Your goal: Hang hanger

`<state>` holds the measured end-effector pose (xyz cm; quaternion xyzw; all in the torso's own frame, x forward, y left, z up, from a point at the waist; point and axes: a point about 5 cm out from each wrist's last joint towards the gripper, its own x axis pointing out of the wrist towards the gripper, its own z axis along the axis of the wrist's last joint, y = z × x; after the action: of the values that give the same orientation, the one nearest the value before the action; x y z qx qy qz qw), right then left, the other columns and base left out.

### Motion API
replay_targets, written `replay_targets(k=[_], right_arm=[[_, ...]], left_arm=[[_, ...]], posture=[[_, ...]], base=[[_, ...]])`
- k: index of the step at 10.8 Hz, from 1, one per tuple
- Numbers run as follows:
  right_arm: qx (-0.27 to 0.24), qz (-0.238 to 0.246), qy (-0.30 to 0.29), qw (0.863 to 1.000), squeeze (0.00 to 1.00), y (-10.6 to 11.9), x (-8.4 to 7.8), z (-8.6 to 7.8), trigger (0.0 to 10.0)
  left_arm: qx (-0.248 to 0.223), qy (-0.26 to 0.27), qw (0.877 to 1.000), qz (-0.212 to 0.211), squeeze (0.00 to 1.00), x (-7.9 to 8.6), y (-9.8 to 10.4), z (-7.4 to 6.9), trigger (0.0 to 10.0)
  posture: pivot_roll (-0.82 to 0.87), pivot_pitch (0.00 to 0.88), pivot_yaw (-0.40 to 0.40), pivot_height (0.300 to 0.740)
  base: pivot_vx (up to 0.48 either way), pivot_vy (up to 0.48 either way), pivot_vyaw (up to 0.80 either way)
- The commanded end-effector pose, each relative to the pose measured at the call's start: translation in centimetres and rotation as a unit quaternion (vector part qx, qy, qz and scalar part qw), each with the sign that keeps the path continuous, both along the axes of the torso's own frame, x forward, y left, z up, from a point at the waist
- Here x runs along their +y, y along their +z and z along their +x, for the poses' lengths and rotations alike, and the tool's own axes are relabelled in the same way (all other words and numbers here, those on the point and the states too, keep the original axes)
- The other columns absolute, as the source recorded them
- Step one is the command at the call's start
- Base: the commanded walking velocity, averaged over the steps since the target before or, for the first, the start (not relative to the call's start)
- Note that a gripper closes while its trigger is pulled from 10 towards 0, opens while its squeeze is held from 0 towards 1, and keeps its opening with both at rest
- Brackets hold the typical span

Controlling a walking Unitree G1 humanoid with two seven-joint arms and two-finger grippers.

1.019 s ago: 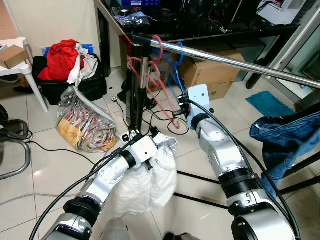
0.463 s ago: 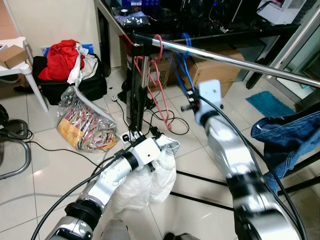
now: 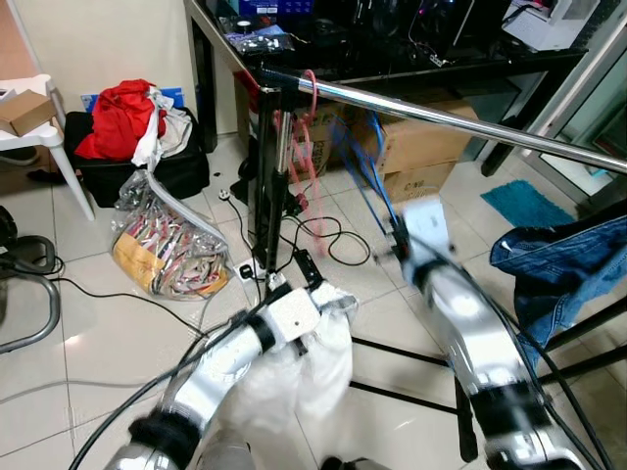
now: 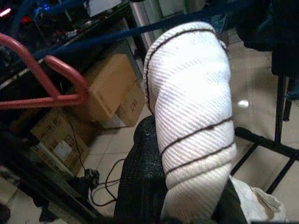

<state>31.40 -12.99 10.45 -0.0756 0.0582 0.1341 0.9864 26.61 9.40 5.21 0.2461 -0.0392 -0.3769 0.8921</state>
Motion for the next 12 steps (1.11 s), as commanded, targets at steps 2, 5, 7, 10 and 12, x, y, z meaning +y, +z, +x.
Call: replay_targets(k=[2, 5, 7, 10, 12], right_arm=[[-0.019, 0.005, -0.014, 1.000, 0.00, -0.4, -1.3, -0.6, 10.0], [-0.018, 0.006, -0.021, 1.000, 0.00, -3.0, -3.4, -3.0, 10.0], [-0.029, 0.027, -0.024, 0.999, 0.00, -3.1, -4.3, -3.9, 10.0], [-0.041, 0.036, -0.032, 0.998, 0.00, -3.3, -5.6, -5.4, 10.0], [-0.046, 0.043, -0.022, 0.998, 0.00, -3.4, -5.4, -5.7, 10.0]], left_arm=[[-0.041, 0.050, 0.993, -0.096, 0.00, -0.5, 2.3, 0.1, 10.0], [-0.032, 0.181, 0.965, -0.189, 0.00, 1.3, 2.2, -1.4, 10.0], [-0.030, 0.208, 0.959, -0.188, 0.00, 2.1, 1.8, -2.4, 10.0], [-0.027, 0.219, 0.958, -0.183, 0.00, 1.9, 1.7, -3.3, 10.0], [-0.024, 0.222, 0.962, -0.157, 0.00, 1.9, 1.3, -3.2, 10.0]], posture=[[0.29, 0.038, -0.139, 0.740], [0.29, 0.054, -0.143, 0.740], [0.28, 0.059, -0.136, 0.740], [0.27, 0.064, -0.128, 0.740], [0.26, 0.060, -0.123, 0.740]], base=[[0.000, 0.000, 0.00], [0.000, 0.000, 0.00], [0.000, 0.000, 0.00], [0.000, 0.000, -0.50], [0.000, 0.000, -0.79]])
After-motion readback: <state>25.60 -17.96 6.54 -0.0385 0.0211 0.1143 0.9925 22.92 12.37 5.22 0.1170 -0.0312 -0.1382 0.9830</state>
